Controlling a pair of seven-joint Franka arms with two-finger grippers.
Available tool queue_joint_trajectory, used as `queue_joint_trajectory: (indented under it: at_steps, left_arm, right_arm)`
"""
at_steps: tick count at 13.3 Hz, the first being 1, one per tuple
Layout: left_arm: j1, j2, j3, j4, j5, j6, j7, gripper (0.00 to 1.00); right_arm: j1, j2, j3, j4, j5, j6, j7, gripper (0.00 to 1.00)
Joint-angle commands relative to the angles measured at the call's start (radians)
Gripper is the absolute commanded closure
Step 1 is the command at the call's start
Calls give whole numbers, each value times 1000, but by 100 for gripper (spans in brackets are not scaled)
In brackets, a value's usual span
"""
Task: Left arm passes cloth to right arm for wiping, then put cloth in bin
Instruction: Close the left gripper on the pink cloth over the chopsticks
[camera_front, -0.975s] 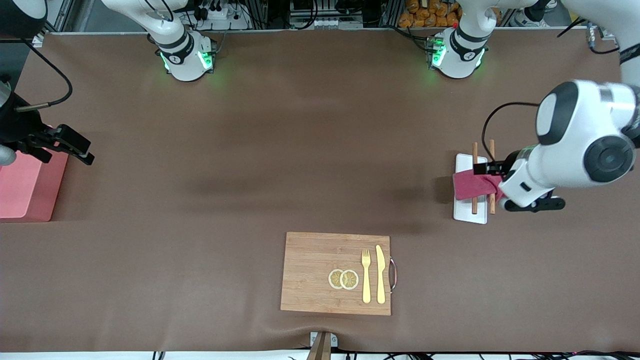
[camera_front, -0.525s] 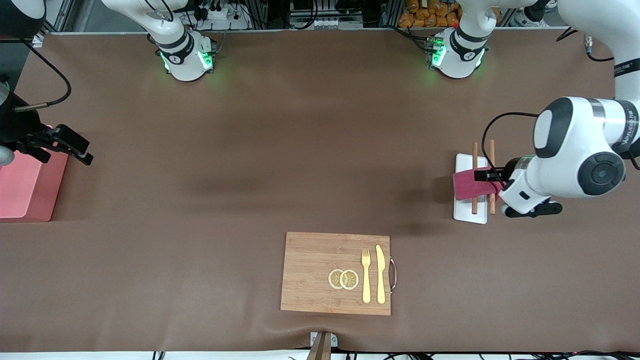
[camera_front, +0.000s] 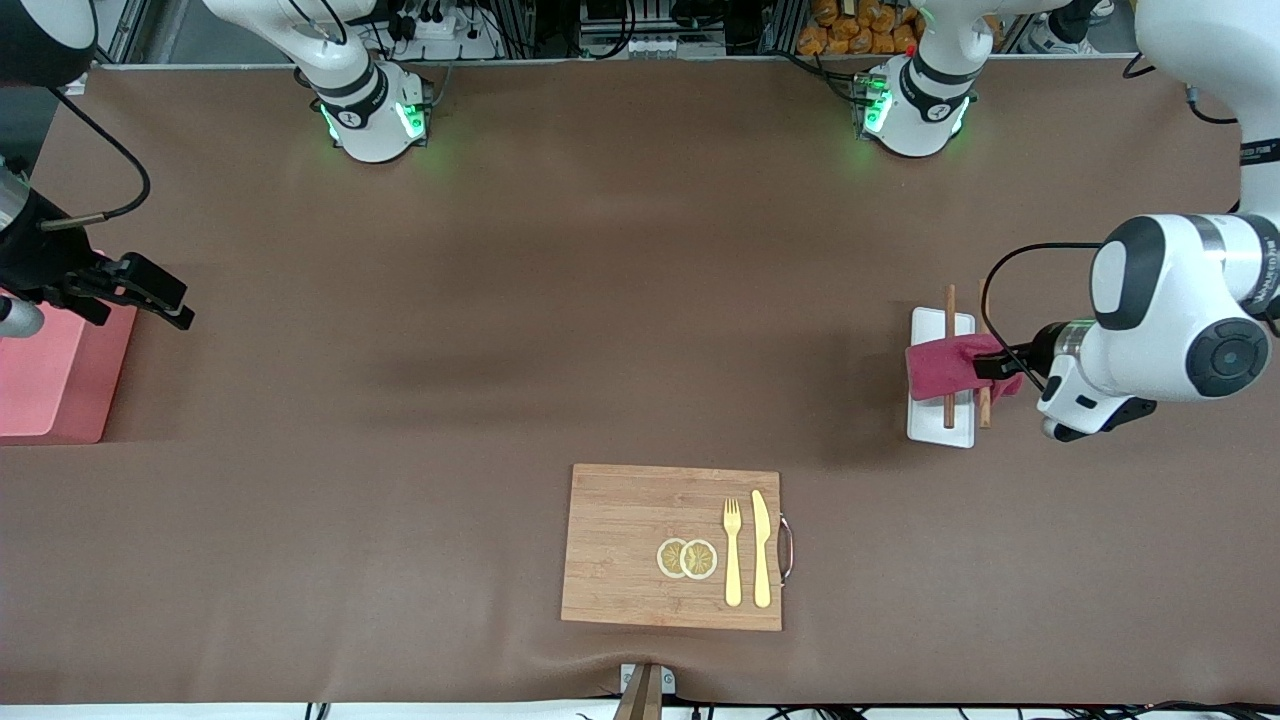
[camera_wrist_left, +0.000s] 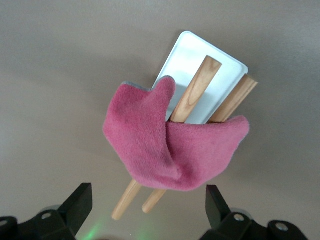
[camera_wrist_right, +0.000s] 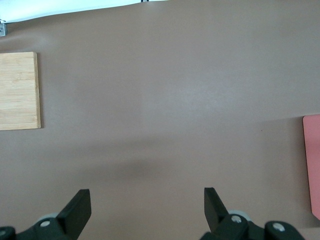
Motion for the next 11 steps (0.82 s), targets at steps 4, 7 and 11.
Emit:
queue_joint_trajectory:
  at_steps: [4,7,11]
  left_arm:
    - [21,-23,-4,-73,-12,69,-41,0]
    - [27,-12,-4,-87,-13,89,-41,7]
    - [24,3,-4,-87,-13,89,-44,51]
  right_arm:
    - [8,-1,0,7,-11,-11,18,0]
    - [8,-1,0,7,-11,-14,20,0]
    - [9,-1,0,9,-11,-12,14,0]
